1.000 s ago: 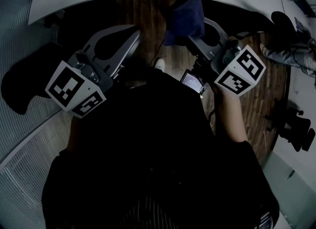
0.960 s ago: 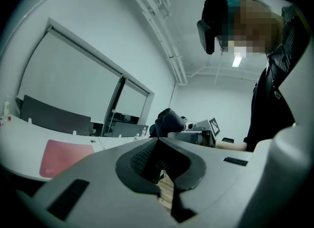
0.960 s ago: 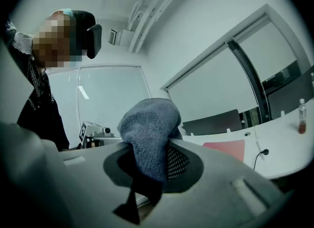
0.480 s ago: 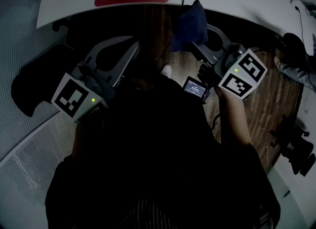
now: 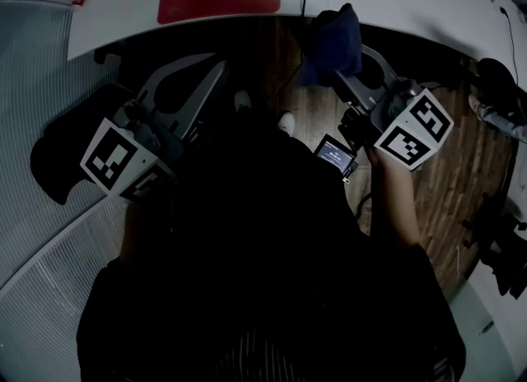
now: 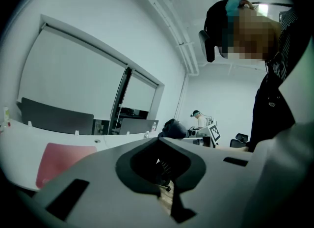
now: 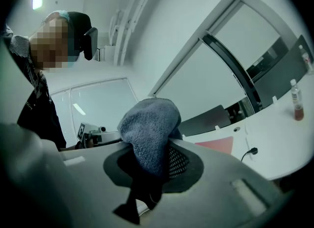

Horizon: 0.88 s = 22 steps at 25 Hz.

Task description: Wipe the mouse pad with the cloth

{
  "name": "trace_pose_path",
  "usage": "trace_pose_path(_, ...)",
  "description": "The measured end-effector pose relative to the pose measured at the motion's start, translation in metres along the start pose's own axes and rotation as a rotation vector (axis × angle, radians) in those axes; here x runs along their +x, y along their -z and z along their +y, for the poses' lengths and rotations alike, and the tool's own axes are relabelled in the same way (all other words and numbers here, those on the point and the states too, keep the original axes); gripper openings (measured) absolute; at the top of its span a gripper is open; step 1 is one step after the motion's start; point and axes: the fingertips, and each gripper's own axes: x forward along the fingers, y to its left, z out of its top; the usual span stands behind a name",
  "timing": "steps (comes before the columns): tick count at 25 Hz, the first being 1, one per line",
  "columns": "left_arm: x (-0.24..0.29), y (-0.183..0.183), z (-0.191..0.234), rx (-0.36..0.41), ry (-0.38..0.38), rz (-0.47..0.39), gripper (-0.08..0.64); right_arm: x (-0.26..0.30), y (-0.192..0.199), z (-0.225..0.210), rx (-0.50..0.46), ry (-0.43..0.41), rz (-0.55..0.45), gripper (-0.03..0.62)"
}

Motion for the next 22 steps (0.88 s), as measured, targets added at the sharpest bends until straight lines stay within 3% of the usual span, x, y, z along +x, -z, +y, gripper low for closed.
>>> trace_pose_path(5,0.048,0.018,0.03,0.004,0.121,-0.002,0.006,-0.008,0.008,-0.052,-0.016,0.111,-0.037,0.074)
trace_pose_path(10,0.109,0.026,0.059,0.005,0.246,0.038,0.005,-0.02,-0.011,-0.111,-0.034,0.231,-0.093,0.074)
trace_pose_path(15,0.155,0.003,0.08,0.019,0.339,0.024,0.006,-0.023,-0.041,-0.132,-0.072,0.331,-0.122,0.074)
trace_pose_path(22,0.185,-0.018,0.134,0.014,0.432,0.008,0.005,0.018,-0.058,-0.166,-0.088,0.41,-0.127,0.074)
